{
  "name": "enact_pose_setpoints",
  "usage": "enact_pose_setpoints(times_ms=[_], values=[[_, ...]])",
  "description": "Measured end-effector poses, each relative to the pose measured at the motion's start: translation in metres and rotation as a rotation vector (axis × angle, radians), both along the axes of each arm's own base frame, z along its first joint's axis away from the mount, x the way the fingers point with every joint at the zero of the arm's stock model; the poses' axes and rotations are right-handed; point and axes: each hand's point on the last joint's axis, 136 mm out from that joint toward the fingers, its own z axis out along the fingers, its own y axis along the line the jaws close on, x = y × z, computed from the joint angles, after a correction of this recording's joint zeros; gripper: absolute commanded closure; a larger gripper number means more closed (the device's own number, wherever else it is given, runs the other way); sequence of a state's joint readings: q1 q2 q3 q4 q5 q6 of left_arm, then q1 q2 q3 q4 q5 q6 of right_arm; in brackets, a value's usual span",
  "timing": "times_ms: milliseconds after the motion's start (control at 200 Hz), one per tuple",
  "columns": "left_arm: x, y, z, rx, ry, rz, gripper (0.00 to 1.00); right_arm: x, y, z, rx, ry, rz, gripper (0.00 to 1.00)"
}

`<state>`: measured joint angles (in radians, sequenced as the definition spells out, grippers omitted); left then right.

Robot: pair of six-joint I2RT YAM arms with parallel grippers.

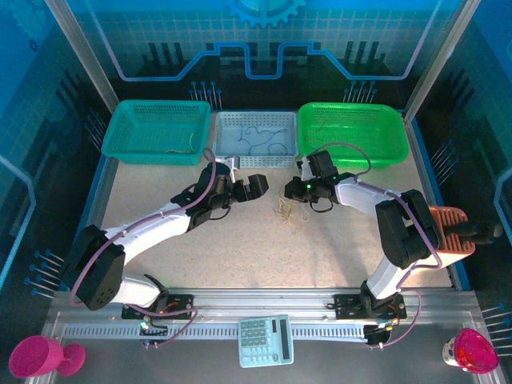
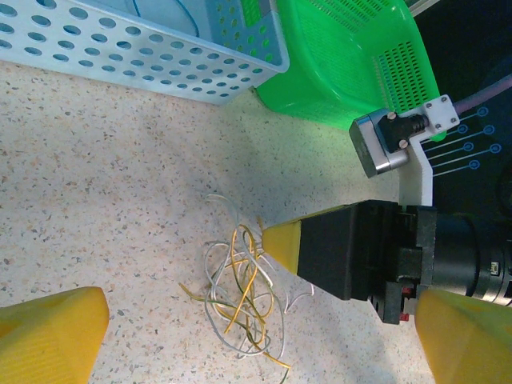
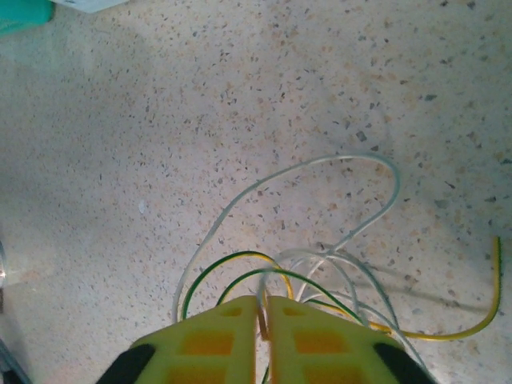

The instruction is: Untangle the cables

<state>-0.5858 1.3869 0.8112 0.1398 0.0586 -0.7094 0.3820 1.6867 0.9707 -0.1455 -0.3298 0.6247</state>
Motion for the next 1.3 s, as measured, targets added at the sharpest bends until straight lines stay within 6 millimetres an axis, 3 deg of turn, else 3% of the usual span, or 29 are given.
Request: enact_pose_setpoints(times_ms=[110,365,480,610,925,1301], values=[[0.0,0.0,0.0,0.0,0.0,0.0,0.01,0.0,0.0,0.0,0.002,0.0,0.0,1.0],[0.001,-0.001,0.001,-0.004,-0.006,-0.001,0.01,-0.001,0.002,0.001,0.004,-0.001,0.006,1.0],[0.001,-0.001,0.002,-0.005,-0.006,-0.002,0.01,-0.002,0.002,0.01,0.011,-0.017,0.006,1.0],[0.0,-0.001,0.002,-0.003,-0.008,-0.005,0.01,-0.004,0.001,0.04,0.038,-0.075,0.009,1.0],[-0.003,-0.008,0.007,0.004,-0.051,-0.073,0.01,-0.007,0.002,0.137,0.12,-0.275,0.023,1.0],[-0.014,-0.024,0.009,0.047,-0.139,-0.187,0.01,-0.021,0.001,0.201,0.19,-0.4,0.047,1.0]])
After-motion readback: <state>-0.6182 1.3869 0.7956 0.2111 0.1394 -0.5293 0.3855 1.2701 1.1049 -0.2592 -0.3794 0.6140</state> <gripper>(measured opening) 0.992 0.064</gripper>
